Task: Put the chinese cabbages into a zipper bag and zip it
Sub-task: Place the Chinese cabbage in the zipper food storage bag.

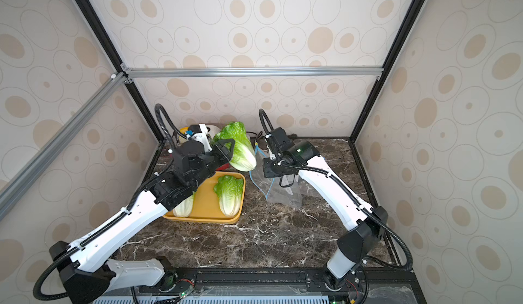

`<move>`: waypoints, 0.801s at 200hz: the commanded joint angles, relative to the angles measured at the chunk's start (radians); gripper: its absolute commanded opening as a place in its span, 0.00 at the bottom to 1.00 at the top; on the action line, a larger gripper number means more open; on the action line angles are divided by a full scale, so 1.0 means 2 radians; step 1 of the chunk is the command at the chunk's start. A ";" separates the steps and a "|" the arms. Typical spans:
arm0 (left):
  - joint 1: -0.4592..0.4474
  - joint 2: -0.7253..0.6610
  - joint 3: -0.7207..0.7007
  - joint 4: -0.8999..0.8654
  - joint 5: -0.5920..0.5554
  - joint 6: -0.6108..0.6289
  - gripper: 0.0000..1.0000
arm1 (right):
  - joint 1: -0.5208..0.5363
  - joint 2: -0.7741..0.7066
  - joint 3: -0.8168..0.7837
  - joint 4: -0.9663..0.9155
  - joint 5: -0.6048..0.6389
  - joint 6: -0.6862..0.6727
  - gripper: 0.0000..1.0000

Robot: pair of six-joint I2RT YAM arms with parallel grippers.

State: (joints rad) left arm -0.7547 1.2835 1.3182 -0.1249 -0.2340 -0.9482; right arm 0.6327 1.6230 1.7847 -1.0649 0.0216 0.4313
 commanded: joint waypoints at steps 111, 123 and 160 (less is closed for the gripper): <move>-0.062 0.036 -0.017 0.089 -0.125 0.118 0.26 | -0.019 -0.025 0.024 0.059 -0.089 0.065 0.00; -0.063 0.044 -0.007 0.090 -0.103 0.118 0.27 | -0.019 -0.022 0.029 0.062 -0.090 0.067 0.00; -0.084 0.078 0.045 0.050 -0.089 0.150 0.34 | -0.021 -0.014 0.040 0.072 -0.081 0.070 0.00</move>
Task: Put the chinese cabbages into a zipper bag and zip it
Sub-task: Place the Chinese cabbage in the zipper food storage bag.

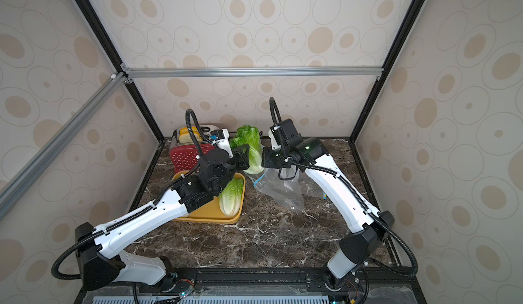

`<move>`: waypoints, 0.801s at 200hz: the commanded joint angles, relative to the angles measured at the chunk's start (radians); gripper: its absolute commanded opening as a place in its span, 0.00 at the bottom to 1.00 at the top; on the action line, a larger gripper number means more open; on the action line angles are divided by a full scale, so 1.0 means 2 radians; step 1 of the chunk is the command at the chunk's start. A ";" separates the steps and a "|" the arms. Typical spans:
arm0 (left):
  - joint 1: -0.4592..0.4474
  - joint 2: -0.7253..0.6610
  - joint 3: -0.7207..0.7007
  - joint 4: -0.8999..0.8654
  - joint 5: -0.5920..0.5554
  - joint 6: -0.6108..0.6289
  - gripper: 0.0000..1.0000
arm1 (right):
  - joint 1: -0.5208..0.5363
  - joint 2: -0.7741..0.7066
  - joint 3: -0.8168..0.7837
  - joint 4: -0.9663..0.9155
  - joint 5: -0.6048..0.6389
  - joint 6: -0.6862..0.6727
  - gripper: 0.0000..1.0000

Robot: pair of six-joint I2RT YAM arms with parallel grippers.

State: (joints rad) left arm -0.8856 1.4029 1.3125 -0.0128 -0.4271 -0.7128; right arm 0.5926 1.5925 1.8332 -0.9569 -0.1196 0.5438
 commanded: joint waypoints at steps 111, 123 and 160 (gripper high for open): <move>-0.019 -0.005 0.098 -0.099 0.026 0.072 0.75 | -0.028 -0.021 0.012 0.042 -0.022 0.013 0.00; -0.019 -0.011 0.101 -0.106 0.029 0.077 0.76 | -0.031 -0.021 0.011 0.047 -0.029 0.012 0.00; -0.018 -0.020 0.119 -0.134 0.037 0.086 0.78 | -0.033 -0.019 0.017 0.032 -0.032 0.000 0.00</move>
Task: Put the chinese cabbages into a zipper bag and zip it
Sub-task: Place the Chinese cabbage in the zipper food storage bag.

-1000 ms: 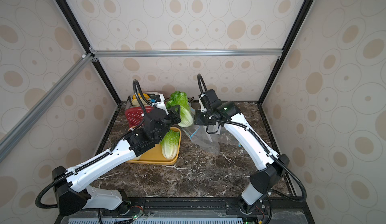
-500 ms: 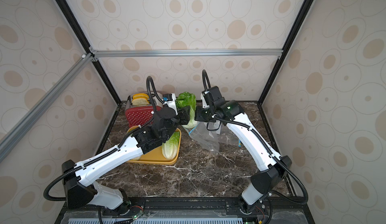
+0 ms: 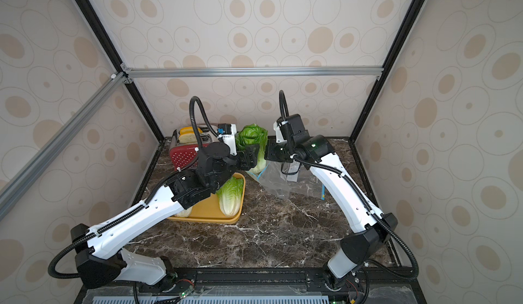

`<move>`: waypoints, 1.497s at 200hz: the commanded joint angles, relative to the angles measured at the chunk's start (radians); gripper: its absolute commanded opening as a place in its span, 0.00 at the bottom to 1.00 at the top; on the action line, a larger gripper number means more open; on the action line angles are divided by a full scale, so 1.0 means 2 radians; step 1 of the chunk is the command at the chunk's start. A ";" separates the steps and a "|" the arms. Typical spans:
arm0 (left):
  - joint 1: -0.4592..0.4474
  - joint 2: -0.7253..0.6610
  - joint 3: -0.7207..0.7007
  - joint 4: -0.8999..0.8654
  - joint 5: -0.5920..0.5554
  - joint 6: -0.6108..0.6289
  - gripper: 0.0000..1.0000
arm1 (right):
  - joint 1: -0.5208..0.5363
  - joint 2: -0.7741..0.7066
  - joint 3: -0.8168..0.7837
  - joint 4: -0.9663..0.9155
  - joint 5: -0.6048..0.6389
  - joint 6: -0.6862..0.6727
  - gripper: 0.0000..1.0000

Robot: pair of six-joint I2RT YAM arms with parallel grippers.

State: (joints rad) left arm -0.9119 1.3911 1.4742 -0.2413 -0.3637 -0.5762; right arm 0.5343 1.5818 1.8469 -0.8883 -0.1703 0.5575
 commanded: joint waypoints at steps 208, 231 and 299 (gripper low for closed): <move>0.050 -0.054 0.048 -0.053 0.116 0.004 0.98 | -0.036 -0.034 -0.037 0.045 -0.077 -0.010 0.00; 0.083 -0.067 0.048 -0.119 0.102 0.001 0.93 | -0.038 -0.045 -0.050 0.066 -0.105 -0.003 0.00; 0.141 -0.086 -0.067 -0.112 0.201 -0.062 0.72 | -0.047 -0.058 -0.052 0.073 -0.118 0.028 0.00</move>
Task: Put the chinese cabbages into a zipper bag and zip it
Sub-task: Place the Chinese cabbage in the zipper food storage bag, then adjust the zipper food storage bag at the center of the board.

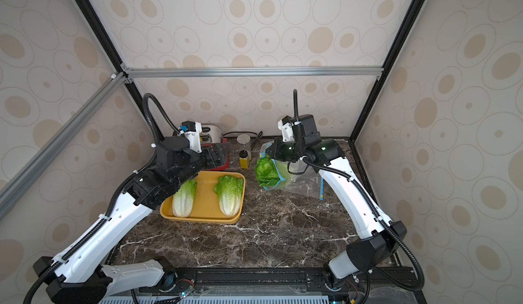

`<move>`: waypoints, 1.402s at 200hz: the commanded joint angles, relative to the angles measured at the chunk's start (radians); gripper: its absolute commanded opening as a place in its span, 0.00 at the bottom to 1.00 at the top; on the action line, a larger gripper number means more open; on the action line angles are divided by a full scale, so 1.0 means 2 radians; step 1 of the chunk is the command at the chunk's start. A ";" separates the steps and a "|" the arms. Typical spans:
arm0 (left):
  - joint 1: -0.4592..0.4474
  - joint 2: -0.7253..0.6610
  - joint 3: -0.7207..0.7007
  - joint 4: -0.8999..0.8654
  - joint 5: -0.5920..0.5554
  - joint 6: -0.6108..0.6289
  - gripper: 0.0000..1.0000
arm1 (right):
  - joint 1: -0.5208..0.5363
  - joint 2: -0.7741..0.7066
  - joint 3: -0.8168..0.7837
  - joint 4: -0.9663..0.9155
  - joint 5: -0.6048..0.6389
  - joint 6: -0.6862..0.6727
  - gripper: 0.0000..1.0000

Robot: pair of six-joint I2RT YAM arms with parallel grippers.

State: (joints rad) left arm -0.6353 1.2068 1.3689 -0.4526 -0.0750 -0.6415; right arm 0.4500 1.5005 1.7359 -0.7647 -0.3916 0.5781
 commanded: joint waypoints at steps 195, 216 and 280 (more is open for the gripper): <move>-0.052 0.010 -0.172 0.179 0.120 -0.179 0.44 | -0.012 -0.039 -0.042 0.084 0.014 0.100 0.00; -0.053 0.020 -0.166 0.183 0.120 -0.178 0.43 | -0.012 -0.042 -0.048 0.093 0.011 0.107 0.00; -0.053 0.067 -0.143 0.207 0.110 -0.179 0.36 | -0.012 -0.048 -0.067 0.123 -0.010 0.135 0.00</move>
State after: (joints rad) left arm -0.7372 1.3102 1.0206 -0.0887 0.1623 -0.9829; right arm 0.4297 1.4452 1.6260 -0.5846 -0.3809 0.8040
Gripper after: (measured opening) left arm 0.370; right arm 0.041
